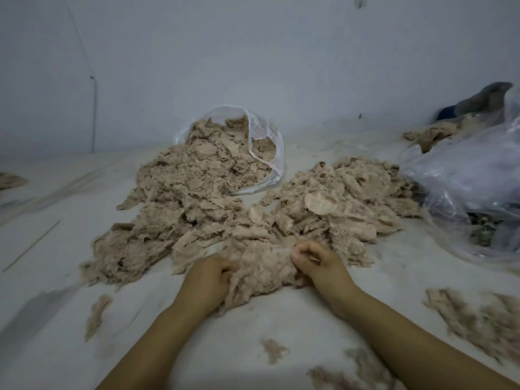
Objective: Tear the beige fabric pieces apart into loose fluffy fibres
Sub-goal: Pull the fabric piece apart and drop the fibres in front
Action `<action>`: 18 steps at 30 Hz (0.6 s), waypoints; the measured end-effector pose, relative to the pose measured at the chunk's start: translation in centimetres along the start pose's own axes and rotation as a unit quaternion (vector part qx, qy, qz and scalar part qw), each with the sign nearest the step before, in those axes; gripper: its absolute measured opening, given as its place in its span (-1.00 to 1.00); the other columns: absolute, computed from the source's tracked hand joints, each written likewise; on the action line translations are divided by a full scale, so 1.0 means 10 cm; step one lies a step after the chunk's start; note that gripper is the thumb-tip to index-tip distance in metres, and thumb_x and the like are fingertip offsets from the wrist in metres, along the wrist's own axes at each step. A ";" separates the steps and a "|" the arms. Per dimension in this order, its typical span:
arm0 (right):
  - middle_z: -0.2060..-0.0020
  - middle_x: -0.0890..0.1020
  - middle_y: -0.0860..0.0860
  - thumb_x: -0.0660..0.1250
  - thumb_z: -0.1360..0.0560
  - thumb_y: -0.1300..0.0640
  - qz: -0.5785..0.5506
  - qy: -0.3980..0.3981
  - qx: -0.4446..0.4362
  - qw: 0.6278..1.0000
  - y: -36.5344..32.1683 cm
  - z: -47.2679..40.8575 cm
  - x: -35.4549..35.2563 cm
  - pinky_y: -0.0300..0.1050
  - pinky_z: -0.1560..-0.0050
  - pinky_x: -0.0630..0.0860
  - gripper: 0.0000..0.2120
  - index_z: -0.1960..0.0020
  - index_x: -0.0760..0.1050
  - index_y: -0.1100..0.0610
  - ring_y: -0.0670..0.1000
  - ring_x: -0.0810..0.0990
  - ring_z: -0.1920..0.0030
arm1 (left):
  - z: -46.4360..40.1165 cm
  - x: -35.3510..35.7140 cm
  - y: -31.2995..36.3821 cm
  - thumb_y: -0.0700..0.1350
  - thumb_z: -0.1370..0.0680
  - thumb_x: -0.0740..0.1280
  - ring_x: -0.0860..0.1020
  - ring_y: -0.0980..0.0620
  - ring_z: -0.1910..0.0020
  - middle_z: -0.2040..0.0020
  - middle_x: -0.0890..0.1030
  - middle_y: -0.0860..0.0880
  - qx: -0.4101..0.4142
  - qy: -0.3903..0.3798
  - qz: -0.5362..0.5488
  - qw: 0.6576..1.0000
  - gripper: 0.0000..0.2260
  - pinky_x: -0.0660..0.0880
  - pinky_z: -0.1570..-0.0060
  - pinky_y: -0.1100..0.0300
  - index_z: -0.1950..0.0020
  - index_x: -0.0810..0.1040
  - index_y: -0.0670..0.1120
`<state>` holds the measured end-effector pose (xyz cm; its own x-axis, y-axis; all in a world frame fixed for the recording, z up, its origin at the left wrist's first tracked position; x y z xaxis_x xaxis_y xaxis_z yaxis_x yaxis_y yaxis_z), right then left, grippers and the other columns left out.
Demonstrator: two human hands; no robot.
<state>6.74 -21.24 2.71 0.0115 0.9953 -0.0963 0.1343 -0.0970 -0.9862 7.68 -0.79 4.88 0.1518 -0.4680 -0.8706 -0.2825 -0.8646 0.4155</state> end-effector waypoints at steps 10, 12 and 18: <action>0.47 0.54 0.11 0.15 -0.59 0.33 -0.198 -0.027 0.052 0.979 0.04 0.04 0.01 -0.26 0.52 0.44 -0.83 0.16 0.40 0.23 -0.03 0.50 0.52 | -0.06 0.43 0.62 0.17 -0.50 0.27 0.26 0.12 -0.39 -0.36 0.38 0.11 0.114 -0.083 -0.053 0.989 -0.47 -0.04 -0.46 -0.02 -0.44 0.26 0.09; 0.44 0.52 0.06 0.15 -0.59 0.32 -0.271 -0.010 0.070 0.960 0.05 0.04 -0.04 -0.25 0.53 0.43 -0.81 0.20 0.37 0.20 -0.05 0.50 0.48 | -0.16 0.44 0.51 0.08 -0.53 0.27 0.34 0.06 -0.34 -0.28 0.43 0.09 0.071 -0.061 -0.091 0.992 -0.57 0.04 -0.42 0.00 -0.39 0.33 0.11; 0.59 0.45 0.04 0.41 -0.44 0.01 -0.046 -0.067 0.035 0.996 0.04 0.10 0.03 -0.25 0.62 0.26 -0.72 0.03 0.43 0.18 -0.03 0.34 0.62 | -0.19 0.36 0.58 -0.11 -0.47 0.28 0.37 0.09 -0.24 -0.12 0.41 0.10 0.108 -0.005 -0.063 0.992 -0.71 -0.04 -0.44 0.01 -0.19 0.45 0.06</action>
<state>5.81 -20.97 2.20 -0.1297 0.9914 -0.0183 0.0595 -0.0106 -0.9982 8.36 -7.85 4.65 0.1906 -0.3557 -0.9150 -0.4586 -0.8564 0.2373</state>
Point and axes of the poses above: each hand's wrist, its own z-axis away from the middle knuckle, its own x-axis out of the palm, y = z × x, the point moved 8 cm from there along -z, towards the middle knuckle
